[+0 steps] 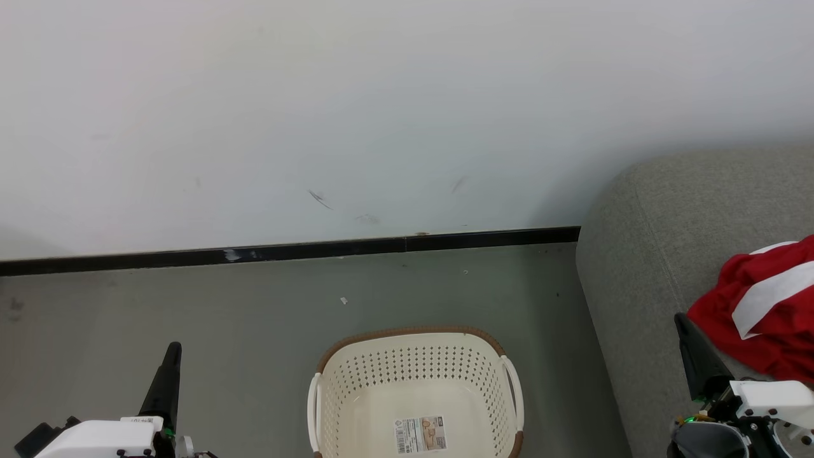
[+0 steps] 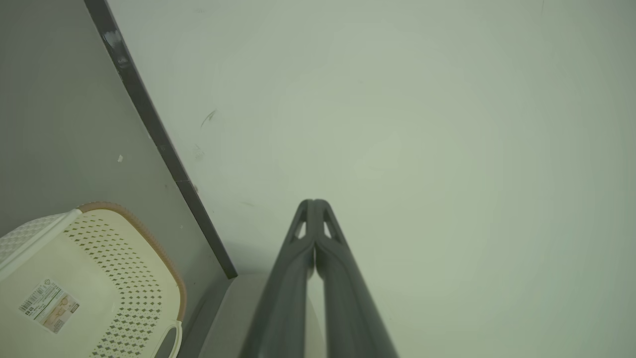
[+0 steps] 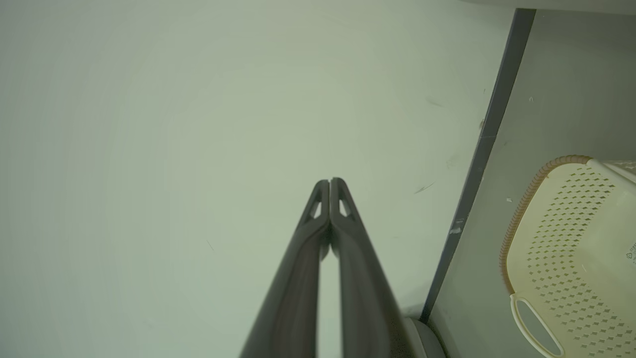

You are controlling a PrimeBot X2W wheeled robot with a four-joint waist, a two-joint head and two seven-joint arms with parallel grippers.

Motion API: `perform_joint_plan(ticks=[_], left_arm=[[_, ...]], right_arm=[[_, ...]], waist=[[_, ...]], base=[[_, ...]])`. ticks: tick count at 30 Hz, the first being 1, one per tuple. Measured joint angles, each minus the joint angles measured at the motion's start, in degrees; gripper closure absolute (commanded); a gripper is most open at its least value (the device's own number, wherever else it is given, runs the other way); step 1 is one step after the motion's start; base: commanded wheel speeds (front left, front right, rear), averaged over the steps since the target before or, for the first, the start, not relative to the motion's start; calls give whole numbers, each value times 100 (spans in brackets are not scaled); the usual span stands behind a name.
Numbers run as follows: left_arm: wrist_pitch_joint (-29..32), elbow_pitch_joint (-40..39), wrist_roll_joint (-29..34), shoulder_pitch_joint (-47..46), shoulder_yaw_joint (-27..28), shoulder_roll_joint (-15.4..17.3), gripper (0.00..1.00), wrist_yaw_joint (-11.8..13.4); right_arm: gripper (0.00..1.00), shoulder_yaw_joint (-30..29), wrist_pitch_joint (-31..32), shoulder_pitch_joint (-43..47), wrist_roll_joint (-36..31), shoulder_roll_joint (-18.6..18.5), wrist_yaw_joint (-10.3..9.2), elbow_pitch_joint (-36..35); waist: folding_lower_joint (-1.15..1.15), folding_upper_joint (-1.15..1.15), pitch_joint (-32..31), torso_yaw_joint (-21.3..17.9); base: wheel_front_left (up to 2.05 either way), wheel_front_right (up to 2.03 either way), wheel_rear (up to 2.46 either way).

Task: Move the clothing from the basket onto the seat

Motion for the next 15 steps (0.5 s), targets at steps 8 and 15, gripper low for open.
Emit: perform_joint_plan(ticks=[8,15], left_arm=[[0,1,0,0,0,0,100,0],[0,1,0,0,0,0,100,-1]], right_arm=[[100,0,0,0,0,-1,0,0],[100,1,0,0,0,-1,0,0]], waist=[[0,0,0,0],[0,0,0,0]], base=[[0,0,0],[0,0,0]])
